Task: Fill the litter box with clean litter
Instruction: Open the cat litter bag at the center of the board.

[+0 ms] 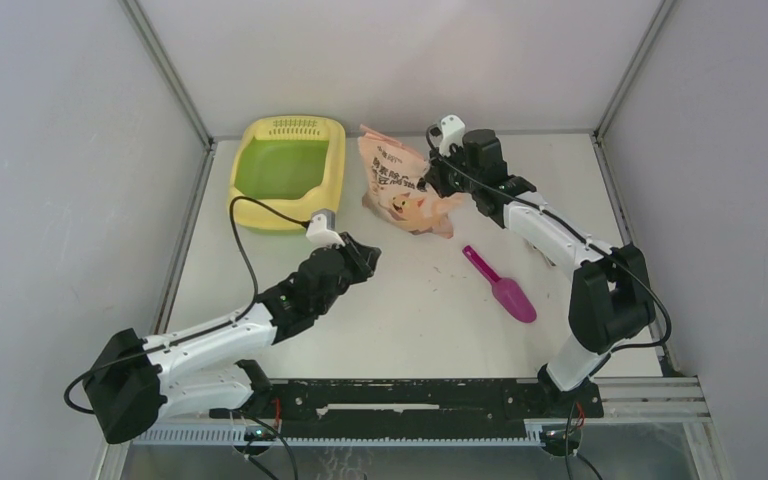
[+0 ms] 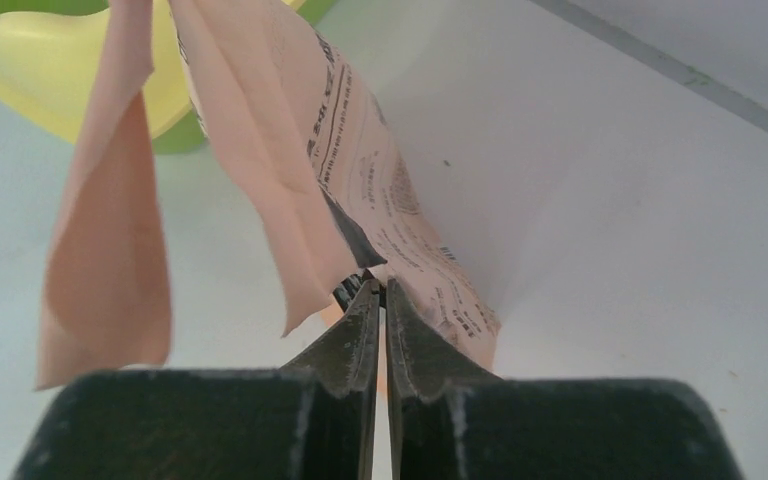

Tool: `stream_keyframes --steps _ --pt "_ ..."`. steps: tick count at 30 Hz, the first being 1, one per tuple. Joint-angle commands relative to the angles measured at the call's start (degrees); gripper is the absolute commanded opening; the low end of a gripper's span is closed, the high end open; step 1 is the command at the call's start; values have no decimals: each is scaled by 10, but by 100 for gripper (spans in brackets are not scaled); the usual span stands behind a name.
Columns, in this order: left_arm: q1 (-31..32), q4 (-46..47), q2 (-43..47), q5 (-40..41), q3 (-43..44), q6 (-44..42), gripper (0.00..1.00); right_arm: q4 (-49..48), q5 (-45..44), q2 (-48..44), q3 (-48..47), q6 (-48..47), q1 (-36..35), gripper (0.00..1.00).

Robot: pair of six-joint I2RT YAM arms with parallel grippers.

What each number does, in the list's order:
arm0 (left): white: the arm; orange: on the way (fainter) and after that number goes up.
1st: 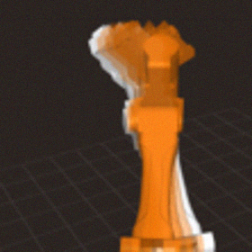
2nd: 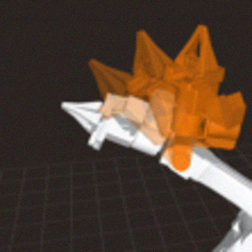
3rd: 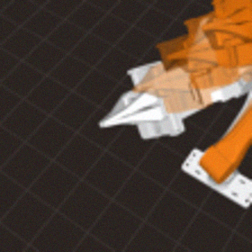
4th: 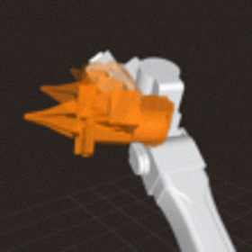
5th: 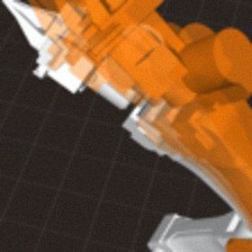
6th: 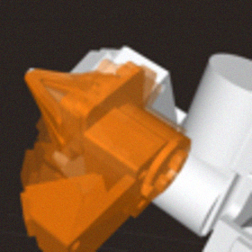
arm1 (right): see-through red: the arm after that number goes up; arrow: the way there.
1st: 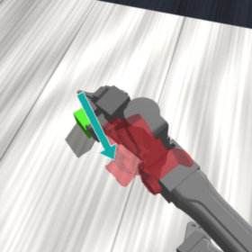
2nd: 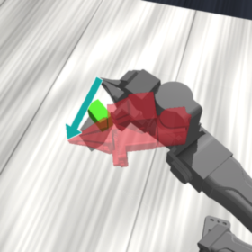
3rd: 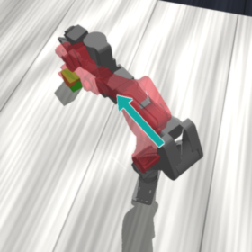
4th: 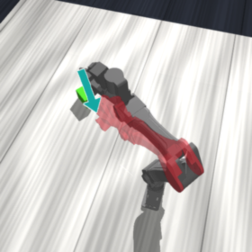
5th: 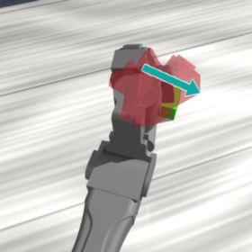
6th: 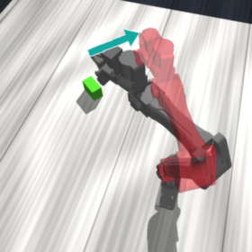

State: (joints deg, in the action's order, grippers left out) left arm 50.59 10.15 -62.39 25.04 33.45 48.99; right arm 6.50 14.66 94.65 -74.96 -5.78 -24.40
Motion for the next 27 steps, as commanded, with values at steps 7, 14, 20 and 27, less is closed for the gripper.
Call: stream_keyframes --steps 7,14,20,27 --pt "-3 14 -3 -3 34 -10 22 -26 -137 -33 -18 -13 2 10" --pt "-3 14 -3 -3 34 -12 22 -29 -107 -27 -19 -8 4 22" --pt "-3 14 -2 -4 32 -12 22 -14 -72 -17 -19 -4 1 46" --pt "-3 17 -1 -6 29 -12 22 0 -38 -9 -20 -4 1 52"
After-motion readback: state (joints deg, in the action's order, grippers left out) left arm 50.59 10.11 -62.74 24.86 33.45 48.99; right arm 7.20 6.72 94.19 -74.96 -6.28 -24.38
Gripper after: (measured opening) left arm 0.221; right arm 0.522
